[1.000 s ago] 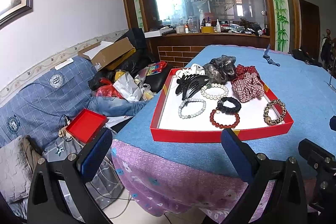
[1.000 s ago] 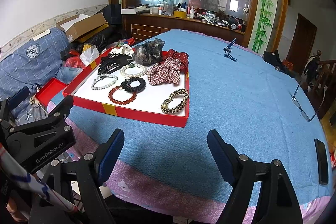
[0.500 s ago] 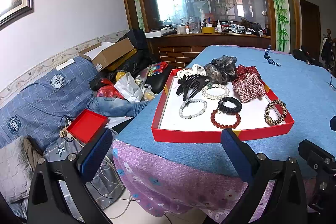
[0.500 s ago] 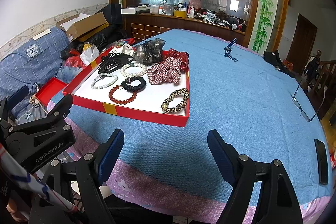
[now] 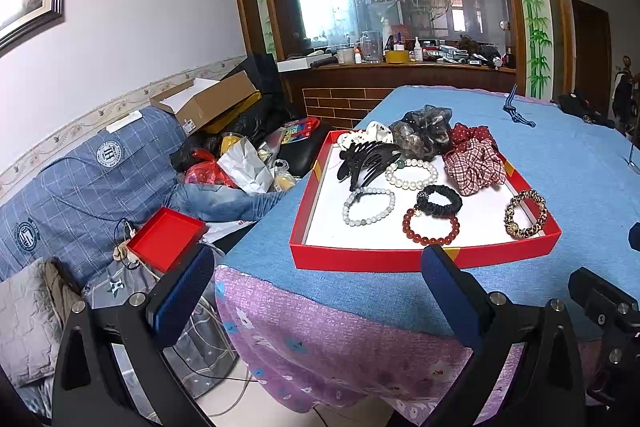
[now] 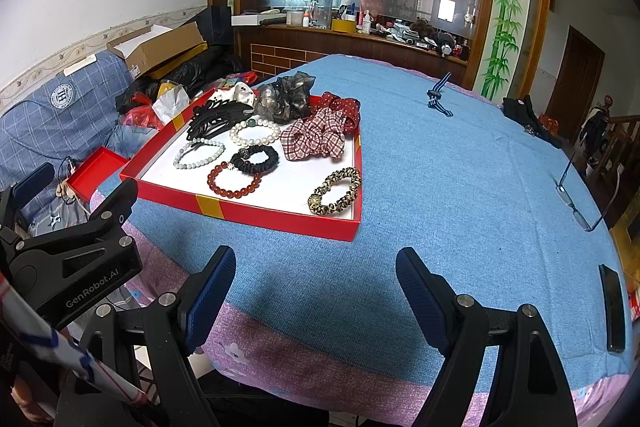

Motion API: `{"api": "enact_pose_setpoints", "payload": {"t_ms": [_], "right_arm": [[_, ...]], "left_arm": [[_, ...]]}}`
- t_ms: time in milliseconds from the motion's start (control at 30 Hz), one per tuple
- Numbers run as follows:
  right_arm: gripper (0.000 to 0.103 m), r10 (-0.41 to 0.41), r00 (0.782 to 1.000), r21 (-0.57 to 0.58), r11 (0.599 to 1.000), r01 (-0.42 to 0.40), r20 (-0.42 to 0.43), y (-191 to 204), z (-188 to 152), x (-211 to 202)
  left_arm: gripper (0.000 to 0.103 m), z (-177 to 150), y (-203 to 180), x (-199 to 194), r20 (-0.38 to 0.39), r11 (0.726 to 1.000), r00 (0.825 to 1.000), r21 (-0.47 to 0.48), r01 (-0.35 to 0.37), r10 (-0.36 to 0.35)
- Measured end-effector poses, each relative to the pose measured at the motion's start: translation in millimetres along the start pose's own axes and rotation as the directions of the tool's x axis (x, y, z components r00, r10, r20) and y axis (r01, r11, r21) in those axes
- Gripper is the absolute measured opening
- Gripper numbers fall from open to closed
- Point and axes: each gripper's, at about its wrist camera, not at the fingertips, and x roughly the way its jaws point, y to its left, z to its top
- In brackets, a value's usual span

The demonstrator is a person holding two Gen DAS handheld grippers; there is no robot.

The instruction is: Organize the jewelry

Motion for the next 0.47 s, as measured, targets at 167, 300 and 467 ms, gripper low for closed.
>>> {"api": "enact_pose_setpoints", "payload": {"t_ms": [167, 300, 467], "right_arm": [[0.086, 0.000, 1.000, 0.000, 1.000, 0.000, 0.000, -0.2, 0.0, 0.0], [0.086, 0.000, 1.000, 0.004, 1.000, 0.000, -0.001, -0.8, -0.3, 0.6], [0.086, 0.001, 1.000, 0.059, 0.998, -0.001, -0.005, -18.1, -1.4, 3.0]], "left_arm": [[0.103, 0.0, -0.3, 0.3, -0.004, 1.000, 1.000, -0.001, 0.000, 0.000], [0.103, 0.2, -3.2, -1.6, 0.005, 1.000, 1.000, 0.021, -0.023, 0.023], [0.103, 13.3, -13.0, -6.4, 0.012, 0.998, 0.999, 0.051, 0.030, -0.030]]}}
